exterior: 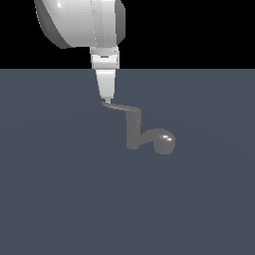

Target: Turn on the faucet by rotating a designated handle.

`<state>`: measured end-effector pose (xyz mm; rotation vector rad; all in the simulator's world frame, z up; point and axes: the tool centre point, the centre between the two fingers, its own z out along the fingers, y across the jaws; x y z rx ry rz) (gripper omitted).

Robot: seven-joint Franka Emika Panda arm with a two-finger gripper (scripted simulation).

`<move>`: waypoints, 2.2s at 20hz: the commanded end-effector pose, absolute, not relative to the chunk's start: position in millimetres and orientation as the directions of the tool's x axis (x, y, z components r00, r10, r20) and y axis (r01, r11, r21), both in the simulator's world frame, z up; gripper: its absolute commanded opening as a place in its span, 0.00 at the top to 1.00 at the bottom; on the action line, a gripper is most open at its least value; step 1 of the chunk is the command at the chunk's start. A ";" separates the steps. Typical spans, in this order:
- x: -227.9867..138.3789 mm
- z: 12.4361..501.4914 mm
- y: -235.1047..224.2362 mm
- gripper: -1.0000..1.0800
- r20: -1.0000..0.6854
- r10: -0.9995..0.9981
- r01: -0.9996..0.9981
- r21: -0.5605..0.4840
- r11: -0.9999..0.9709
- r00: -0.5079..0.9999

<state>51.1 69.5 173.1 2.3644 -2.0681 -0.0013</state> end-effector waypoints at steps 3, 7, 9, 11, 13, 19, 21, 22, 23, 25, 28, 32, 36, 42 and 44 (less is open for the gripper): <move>38.8 173.1 70.1 1.00 0.000 -0.991 -0.991 0.001 -0.133 0.133; 27.5 173.0 70.6 1.00 0.000 -0.991 -0.991 0.001 -0.133 0.133; 21.9 173.0 70.8 1.00 0.000 -0.991 -0.991 0.001 -0.133 0.133; 16.1 173.2 70.7 1.00 0.000 -0.991 -0.991 0.000 -0.133 0.133; 10.4 173.2 71.0 1.00 0.000 -0.991 -0.991 0.000 -0.133 0.133; -6.7 173.1 71.8 1.00 0.000 -0.991 -0.991 0.000 -0.133 0.133; -12.5 173.1 72.0 1.00 0.000 -0.991 -0.991 0.000 -0.133 0.133; -12.5 173.1 72.0 1.00 0.000 -0.991 -0.991 0.000 -0.133 0.133; -8.1 174.1 71.7 1.00 0.001 -0.991 -0.991 -0.004 -0.132 0.132; -13.7 174.2 67.2 1.00 0.001 -0.991 -0.991 -0.004 -0.132 0.132; -22.1 173.9 60.4 1.00 0.000 -0.991 -0.991 -0.004 -0.132 0.132; -33.4 173.8 51.2 1.00 0.000 -0.991 -0.991 -0.003 -0.132 0.132; -44.8 173.7 41.9 1.00 0.000 -0.991 -0.991 -0.002 -0.132 0.132; -61.7 173.3 28.0 1.00 0.000 -0.991 -0.991 -0.001 -0.132 0.132; -67.4 173.5 23.3 1.00 0.000 -0.991 -0.991 -0.001 -0.132 0.132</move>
